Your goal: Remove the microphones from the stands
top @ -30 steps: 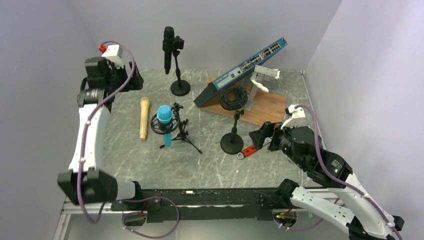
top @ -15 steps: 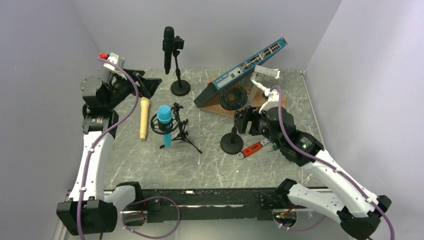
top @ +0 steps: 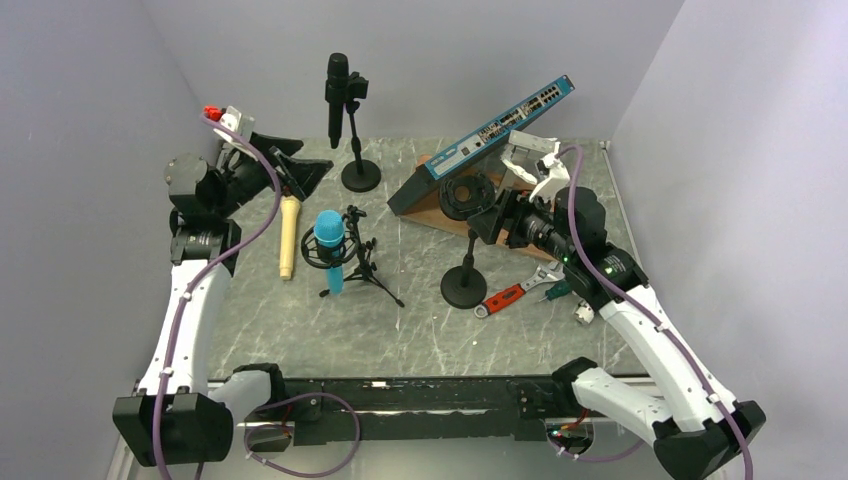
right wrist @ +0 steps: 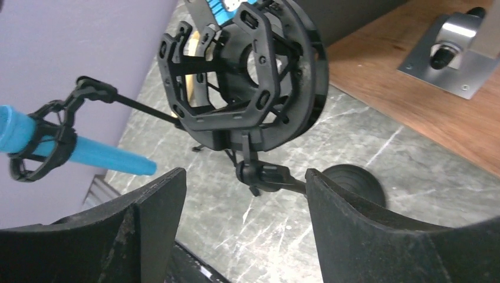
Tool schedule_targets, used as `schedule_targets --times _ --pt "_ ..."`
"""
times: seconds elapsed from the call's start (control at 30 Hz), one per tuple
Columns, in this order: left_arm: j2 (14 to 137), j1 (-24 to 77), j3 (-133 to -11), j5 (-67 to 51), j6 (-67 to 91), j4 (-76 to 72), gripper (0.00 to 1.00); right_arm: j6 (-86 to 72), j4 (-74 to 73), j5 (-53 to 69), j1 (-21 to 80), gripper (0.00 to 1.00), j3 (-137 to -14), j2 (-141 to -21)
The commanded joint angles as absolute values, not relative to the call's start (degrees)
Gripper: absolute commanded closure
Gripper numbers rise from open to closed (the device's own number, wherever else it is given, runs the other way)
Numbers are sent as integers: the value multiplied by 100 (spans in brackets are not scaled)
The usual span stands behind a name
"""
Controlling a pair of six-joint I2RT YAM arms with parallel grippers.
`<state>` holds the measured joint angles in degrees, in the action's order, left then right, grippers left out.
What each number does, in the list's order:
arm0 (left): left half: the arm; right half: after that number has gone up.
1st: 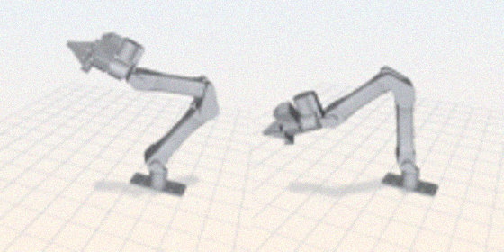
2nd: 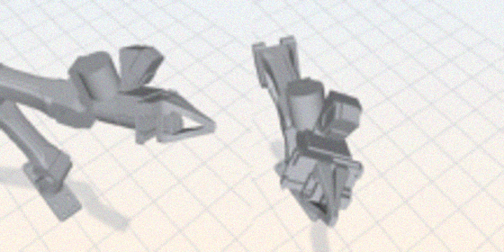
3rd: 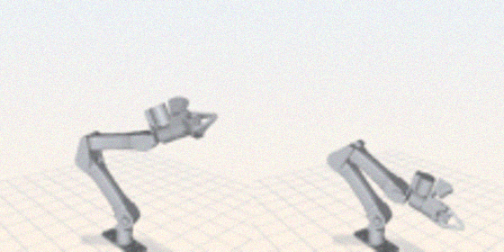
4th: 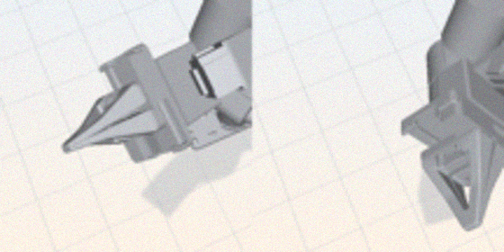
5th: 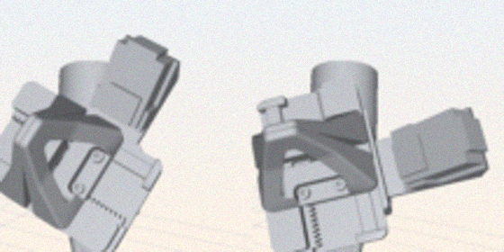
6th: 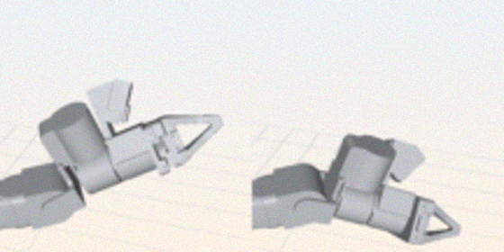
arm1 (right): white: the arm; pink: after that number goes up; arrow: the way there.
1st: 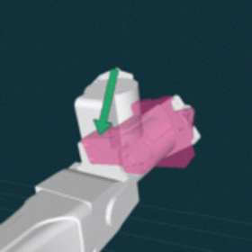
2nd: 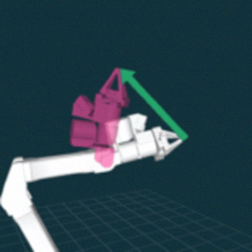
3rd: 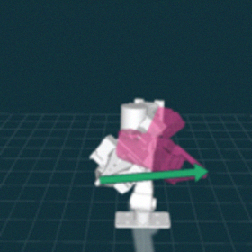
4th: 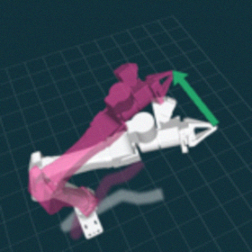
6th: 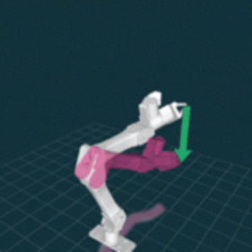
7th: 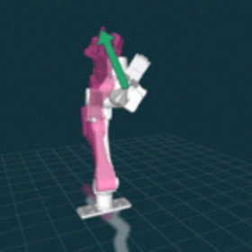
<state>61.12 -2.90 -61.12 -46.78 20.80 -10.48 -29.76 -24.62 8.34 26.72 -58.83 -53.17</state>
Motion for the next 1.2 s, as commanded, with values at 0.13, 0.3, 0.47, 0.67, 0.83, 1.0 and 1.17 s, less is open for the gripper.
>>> schedule_targets --times 0.13,0.3,0.47,0.67,0.83,1.0,1.17 --pt "6109 -151 -6134 -4849 2026 -1285 2 -3191 -1766 1662 2453 35 -5742 -5386" --pt "6130 -103 -6150 -4846 1994 -1246 2 -3177 -1775 1656 2410 35 -5669 -5467" --pt "6100 -36 -6172 -4790 1899 -1146 1 -3148 -1743 1639 2382 35 -5625 -5550" --pt "6055 -35 -6191 -4731 1768 -1034 1 -3146 -1587 1596 2339 43 -5514 -5604" --pt "6073 109 -6227 -4719 1714 -956 1 -3127 -1530 1605 2321 49 -5473 -5705" --pt "6064 121 -6215 -4711 1705 -941 0 -3153 -1495 1595 2305 58 -5341 -5672" --pt "6072 119 -6225 -4711 1716 -937 0 -3211 -1503 1583 2305 62 -5135 -5585"
